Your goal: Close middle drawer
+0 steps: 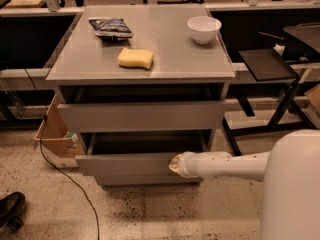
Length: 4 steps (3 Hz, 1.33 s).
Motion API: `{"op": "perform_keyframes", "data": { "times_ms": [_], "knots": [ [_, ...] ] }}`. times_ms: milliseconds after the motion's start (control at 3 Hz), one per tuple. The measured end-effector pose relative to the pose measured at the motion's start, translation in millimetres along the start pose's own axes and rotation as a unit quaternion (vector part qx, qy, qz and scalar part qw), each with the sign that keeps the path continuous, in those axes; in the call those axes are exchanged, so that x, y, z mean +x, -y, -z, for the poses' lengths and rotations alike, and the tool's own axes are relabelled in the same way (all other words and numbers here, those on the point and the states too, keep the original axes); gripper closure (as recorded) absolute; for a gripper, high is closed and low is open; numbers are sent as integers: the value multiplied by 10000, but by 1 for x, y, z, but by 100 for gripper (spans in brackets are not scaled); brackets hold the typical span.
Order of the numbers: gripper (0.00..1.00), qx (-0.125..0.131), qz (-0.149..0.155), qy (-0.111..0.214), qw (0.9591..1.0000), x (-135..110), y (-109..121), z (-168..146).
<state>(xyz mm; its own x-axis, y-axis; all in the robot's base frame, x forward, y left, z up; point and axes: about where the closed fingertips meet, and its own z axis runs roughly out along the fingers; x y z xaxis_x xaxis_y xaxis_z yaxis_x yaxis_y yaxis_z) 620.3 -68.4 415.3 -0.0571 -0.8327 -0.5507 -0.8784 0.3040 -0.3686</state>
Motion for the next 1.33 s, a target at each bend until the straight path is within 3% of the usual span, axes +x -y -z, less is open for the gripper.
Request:
{"op": "perform_keyframes", "data": {
  "times_ms": [1000, 1333],
  "knots": [
    [100, 344, 171, 96, 9992, 5, 52, -36],
    [100, 366, 173, 132, 9991, 4, 57, -37]
  ]
}}
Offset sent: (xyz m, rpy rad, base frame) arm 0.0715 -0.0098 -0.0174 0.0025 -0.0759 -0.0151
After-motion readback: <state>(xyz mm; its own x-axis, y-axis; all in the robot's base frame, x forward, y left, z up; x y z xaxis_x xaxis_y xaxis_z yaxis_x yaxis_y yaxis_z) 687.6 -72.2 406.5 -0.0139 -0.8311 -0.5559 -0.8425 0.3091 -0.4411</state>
